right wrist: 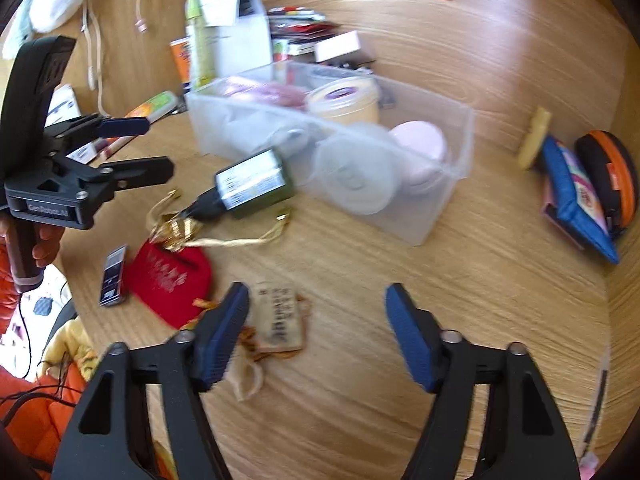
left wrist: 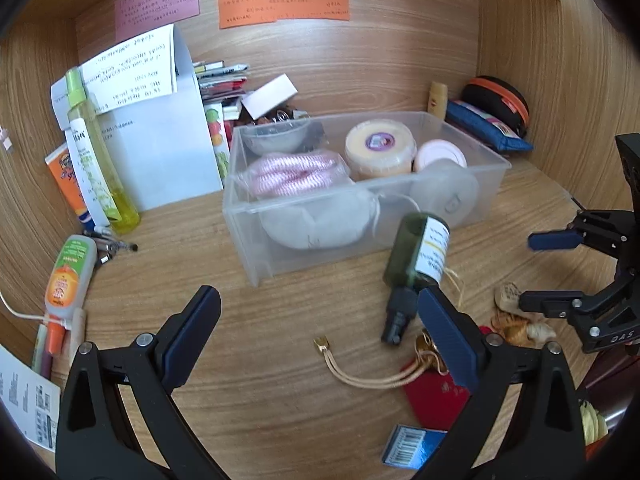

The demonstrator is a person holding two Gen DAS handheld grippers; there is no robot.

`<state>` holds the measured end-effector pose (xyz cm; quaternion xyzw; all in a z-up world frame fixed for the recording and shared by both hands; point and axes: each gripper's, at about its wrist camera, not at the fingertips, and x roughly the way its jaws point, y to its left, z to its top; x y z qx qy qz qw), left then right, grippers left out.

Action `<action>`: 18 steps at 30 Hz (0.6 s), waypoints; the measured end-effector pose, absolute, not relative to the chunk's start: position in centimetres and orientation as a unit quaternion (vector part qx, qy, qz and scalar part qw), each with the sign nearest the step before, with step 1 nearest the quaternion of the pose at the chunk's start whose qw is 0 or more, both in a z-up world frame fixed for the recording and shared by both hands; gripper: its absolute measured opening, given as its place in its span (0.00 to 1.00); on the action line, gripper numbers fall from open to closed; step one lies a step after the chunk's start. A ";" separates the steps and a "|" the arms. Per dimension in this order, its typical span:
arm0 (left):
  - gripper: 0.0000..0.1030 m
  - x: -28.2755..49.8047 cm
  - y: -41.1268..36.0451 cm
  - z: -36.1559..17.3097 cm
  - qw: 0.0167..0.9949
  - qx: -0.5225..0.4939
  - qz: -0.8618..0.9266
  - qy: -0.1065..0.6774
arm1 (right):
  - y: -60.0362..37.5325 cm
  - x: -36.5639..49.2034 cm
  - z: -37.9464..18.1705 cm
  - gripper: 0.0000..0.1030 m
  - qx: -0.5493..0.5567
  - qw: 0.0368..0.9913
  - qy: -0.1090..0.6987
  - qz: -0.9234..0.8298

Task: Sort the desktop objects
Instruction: 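Grasp the beige eraser with the right tool while the left approaches the green bottle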

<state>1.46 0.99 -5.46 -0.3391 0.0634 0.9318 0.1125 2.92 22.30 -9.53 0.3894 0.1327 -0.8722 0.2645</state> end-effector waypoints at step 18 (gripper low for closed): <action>0.97 -0.2 4.3 -6.9 0.163 -0.373 0.912 0.057 | 20.7 3.1 -10.1 0.22 0.403 0.294 0.154 -0.853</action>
